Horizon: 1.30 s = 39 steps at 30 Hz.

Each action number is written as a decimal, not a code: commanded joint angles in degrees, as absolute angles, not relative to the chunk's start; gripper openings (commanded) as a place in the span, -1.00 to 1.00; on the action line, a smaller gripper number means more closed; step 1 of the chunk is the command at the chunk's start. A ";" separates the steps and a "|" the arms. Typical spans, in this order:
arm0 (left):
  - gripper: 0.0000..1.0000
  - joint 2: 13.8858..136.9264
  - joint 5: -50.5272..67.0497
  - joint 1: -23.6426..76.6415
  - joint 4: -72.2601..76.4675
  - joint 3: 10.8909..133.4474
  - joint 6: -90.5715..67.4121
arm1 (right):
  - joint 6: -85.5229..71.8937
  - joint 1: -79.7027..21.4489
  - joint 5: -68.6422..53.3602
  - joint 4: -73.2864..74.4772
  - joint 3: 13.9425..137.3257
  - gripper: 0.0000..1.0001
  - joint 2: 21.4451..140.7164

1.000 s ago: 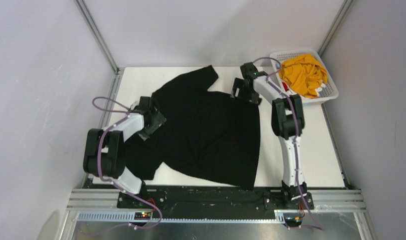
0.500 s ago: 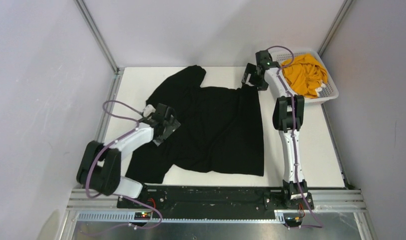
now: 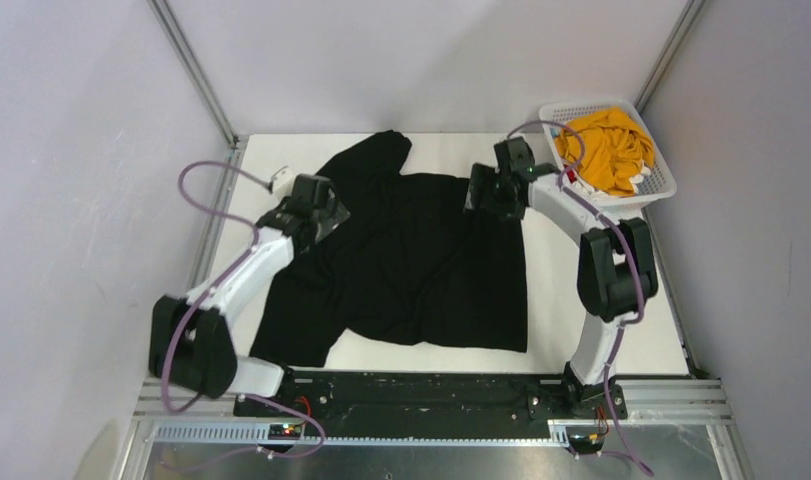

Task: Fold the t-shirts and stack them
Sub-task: Flatten out the tshirt

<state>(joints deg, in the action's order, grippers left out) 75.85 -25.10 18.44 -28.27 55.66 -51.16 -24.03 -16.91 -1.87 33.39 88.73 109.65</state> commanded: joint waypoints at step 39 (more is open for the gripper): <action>0.99 119.99 -4.09 10.05 -24.87 96.65 -45.64 | -31.48 -3.95 -4.99 24.22 77.75 0.99 104.45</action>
<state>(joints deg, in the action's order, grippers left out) 123.79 -6.31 10.79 -24.58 93.17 -49.34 -34.30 -3.90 -6.46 23.62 75.66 110.83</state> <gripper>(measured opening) 0.996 0.986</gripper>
